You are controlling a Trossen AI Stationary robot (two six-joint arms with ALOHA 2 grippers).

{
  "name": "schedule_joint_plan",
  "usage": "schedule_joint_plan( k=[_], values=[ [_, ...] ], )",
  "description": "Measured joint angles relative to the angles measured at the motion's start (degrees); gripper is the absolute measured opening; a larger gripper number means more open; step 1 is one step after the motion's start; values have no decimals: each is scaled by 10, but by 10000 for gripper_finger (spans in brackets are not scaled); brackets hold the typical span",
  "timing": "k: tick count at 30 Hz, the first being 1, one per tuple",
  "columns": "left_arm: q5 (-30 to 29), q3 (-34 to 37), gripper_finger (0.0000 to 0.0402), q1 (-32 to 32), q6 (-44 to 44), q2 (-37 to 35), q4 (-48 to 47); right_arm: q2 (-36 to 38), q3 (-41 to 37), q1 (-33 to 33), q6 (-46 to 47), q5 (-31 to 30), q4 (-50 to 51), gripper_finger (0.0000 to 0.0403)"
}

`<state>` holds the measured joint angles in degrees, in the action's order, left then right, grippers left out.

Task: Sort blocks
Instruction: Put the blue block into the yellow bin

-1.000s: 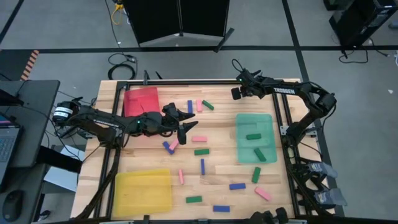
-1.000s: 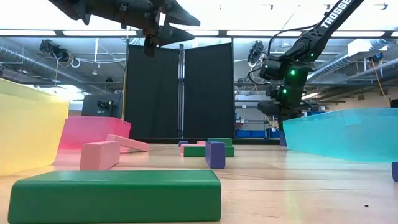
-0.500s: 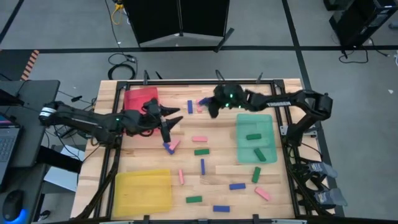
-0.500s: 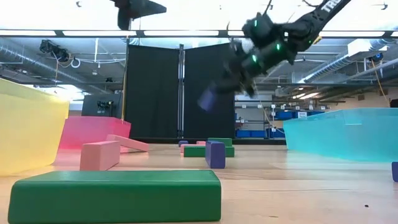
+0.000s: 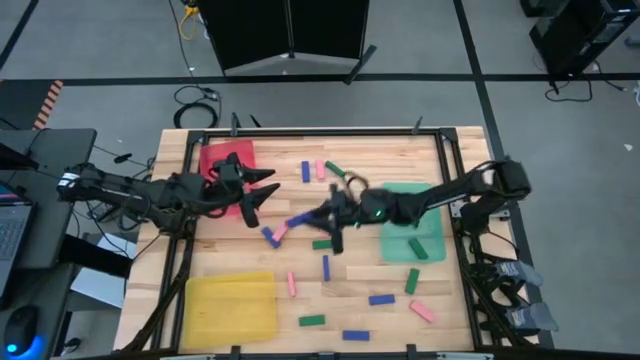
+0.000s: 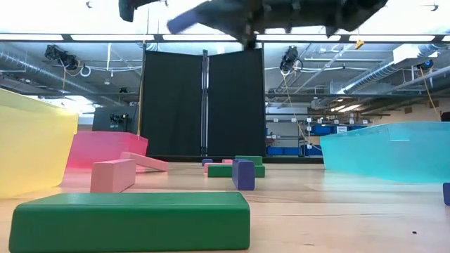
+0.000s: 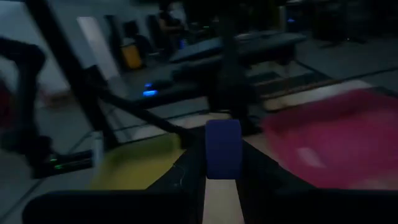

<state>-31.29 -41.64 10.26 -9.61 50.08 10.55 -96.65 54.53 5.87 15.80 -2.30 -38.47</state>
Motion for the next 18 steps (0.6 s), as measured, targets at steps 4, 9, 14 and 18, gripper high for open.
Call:
schedule_joint_plan(
  k=[4, 9, 14, 18],
  values=[
    [13, 0, 195, 0, -10, -5, 2, -87, 83, 39, -19, -1, 3, 71],
    [31, 0, 195, 0, -27, -15, -1, -178, 195, 65, -24, 13, 19, 71],
    [36, 0, 195, 0, -36, -28, -18, -260, 291, 92, -27, 26, 86, 71],
    [36, 0, 195, 0, -42, -33, -33, -319, 363, 110, -20, 44, 134, 81]
  ],
)
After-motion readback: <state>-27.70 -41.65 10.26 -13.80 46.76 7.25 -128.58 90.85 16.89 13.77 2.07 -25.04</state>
